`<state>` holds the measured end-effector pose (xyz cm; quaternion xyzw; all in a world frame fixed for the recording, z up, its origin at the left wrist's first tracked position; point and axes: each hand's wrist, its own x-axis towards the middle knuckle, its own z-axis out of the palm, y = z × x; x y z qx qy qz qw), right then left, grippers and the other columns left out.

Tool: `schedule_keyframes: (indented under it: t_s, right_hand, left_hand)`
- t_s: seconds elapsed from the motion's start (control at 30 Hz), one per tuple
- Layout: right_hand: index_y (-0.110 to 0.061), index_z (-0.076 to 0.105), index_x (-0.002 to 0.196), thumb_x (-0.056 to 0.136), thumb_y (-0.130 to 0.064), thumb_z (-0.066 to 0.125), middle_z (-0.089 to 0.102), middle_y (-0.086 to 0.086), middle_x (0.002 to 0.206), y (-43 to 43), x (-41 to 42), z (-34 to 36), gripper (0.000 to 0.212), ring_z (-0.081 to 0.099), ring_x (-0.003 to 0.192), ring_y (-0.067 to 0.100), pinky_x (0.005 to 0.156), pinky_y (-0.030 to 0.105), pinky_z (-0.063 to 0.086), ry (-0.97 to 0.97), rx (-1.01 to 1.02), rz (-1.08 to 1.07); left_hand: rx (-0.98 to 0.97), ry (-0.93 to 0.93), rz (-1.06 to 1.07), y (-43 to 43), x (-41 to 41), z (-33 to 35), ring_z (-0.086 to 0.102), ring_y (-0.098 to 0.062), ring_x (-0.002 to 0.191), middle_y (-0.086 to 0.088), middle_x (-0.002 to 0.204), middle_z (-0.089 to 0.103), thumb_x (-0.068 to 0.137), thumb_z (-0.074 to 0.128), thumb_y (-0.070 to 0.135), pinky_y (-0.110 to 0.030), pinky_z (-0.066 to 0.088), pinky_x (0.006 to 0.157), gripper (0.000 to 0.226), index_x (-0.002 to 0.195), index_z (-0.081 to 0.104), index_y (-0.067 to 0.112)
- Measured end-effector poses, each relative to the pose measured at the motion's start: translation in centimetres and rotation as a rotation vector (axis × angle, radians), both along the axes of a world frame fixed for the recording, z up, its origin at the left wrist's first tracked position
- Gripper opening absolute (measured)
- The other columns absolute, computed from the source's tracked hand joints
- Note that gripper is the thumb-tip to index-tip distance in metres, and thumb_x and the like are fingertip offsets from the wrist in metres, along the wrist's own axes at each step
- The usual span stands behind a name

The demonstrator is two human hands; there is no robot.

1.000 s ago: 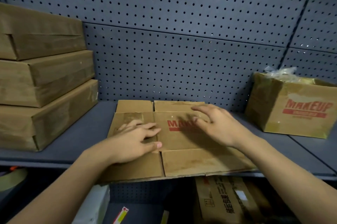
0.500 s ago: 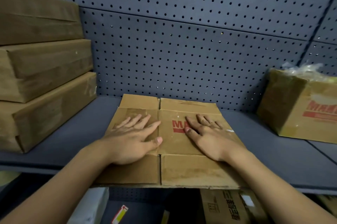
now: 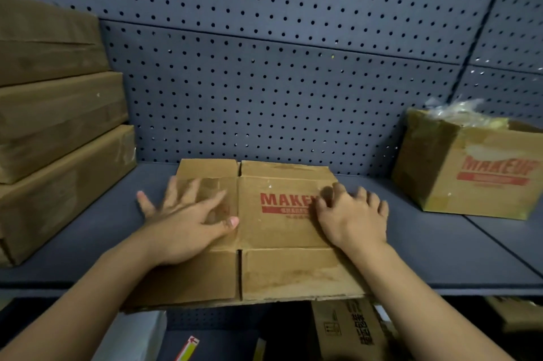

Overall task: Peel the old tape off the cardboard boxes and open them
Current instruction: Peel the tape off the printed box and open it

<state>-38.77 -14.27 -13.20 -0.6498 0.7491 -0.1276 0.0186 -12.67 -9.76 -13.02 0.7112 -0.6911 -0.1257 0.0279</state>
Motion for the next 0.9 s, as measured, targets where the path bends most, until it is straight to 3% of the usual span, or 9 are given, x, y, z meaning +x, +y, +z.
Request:
schedule_keyframes:
  t_s: [0.1, 0.2, 0.27, 0.37, 0.47, 0.53, 0.63, 0.73, 0.9]
  right_hand:
    - [-0.023, 0.050, 0.135, 0.096, -0.061, 0.032, 0.051, 0.017, 0.138, 0.2, -0.2, 0.2, 0.057, 0.040, 0.129, 0.040, 0.110, 0.050, 0.030, -0.041, 0.037, -0.020]
    - [-0.023, 0.049, 0.137, 0.097, -0.054, 0.044, 0.053, 0.015, 0.135, 0.5, -0.3, 0.6, 0.051, 0.043, 0.127, 0.038, 0.105, 0.045, 0.036, -0.140, -0.041, 0.030]
    - [-0.024, 0.047, 0.138, 0.095, -0.051, 0.052, 0.052, 0.014, 0.135, 0.8, -0.9, 1.2, 0.051, 0.042, 0.128, 0.037, 0.103, 0.044, 0.037, -0.277, -0.059, 0.037]
    - [-0.026, 0.050, 0.134, 0.091, -0.046, 0.063, 0.047, 0.011, 0.132, 1.7, -2.3, 2.3, 0.048, 0.046, 0.123, 0.031, 0.093, 0.039, 0.042, -0.493, -0.107, 0.078]
    - [-0.030, 0.052, 0.131, 0.086, -0.041, 0.073, 0.042, 0.008, 0.127, 3.4, -4.1, 4.0, 0.050, 0.045, 0.092, 0.015, 0.082, 0.031, 0.038, -0.598, -0.206, 0.131]
    - [-0.033, 0.053, 0.130, 0.084, -0.039, 0.076, 0.040, 0.006, 0.123, 4.5, -5.7, 5.1, 0.052, 0.036, 0.086, 0.009, 0.080, 0.025, 0.032, -0.624, -0.254, 0.146]
    - [-0.037, 0.054, 0.128, 0.081, -0.040, 0.079, 0.041, 0.006, 0.120, 6.4, -8.3, 6.5, 0.054, 0.033, 0.096, 0.012, 0.080, 0.024, 0.030, -0.609, -0.300, 0.119]
    - [-0.039, 0.052, 0.126, 0.080, -0.039, 0.079, 0.042, 0.006, 0.119, 8.9, -11.7, 7.0, 0.053, 0.032, 0.103, 0.012, 0.081, 0.027, 0.031, -0.568, -0.313, 0.087]
    - [-0.047, 0.044, 0.121, 0.076, -0.048, 0.079, 0.043, 0.007, 0.115, 13.9, -20.1, 6.7, 0.057, 0.043, 0.111, 0.024, 0.084, 0.035, 0.041, -0.551, -0.228, -0.044]
  left_hand:
    - [0.045, 0.069, 0.222, 0.3, 0.1, 0.6, -0.013, -0.040, 0.150, -0.012, 0.165, -0.013, 0.057, 0.026, 0.099, -0.062, -0.009, 0.115, 0.119, 0.156, -0.004, 0.041]
    - [-0.045, 0.182, 0.241, 0.3, 0.3, 0.7, 0.015, -0.040, 0.148, -0.016, 0.162, 0.020, 0.038, 0.031, 0.109, -0.054, 0.015, 0.120, 0.143, 0.158, 0.010, 0.034]
    - [-0.157, 0.320, 0.237, 1.0, -0.1, 1.3, 0.025, -0.037, 0.143, -0.012, 0.155, 0.036, 0.035, 0.049, 0.104, -0.049, 0.025, 0.116, 0.140, 0.154, 0.024, 0.034]
    - [-0.286, 0.469, 0.257, 2.2, -0.8, 2.3, 0.034, -0.034, 0.139, -0.009, 0.149, 0.043, 0.045, 0.075, 0.081, -0.048, 0.031, 0.112, 0.123, 0.150, 0.034, 0.033]
    - [-0.343, 0.508, 0.210, 2.9, -1.4, 3.1, 0.043, -0.030, 0.133, -0.008, 0.147, 0.042, 0.033, 0.074, 0.089, -0.048, 0.038, 0.111, 0.131, 0.147, 0.038, 0.038]
    - [-0.375, 0.540, 0.173, 3.4, -2.4, 3.7, 0.040, -0.027, 0.134, -0.007, 0.148, 0.039, 0.031, 0.073, 0.090, -0.049, 0.036, 0.113, 0.131, 0.147, 0.040, 0.038]
    - [-0.394, 0.566, 0.133, 4.4, -5.2, 4.8, 0.030, -0.026, 0.140, -0.007, 0.151, 0.031, 0.041, 0.078, 0.072, -0.047, 0.028, 0.116, 0.122, 0.150, 0.039, 0.033]
    - [-0.388, 0.564, 0.071, 5.2, -8.5, 5.5, 0.026, -0.027, 0.143, -0.006, 0.155, 0.024, 0.046, 0.078, 0.069, -0.045, 0.023, 0.118, 0.119, 0.151, 0.036, 0.033]
    - [-0.371, 0.554, -0.106, 6.0, -15.6, 5.4, 0.021, -0.025, 0.146, 0.003, 0.160, 0.017, 0.053, 0.078, 0.071, -0.043, 0.021, 0.119, 0.114, 0.152, 0.033, 0.037]
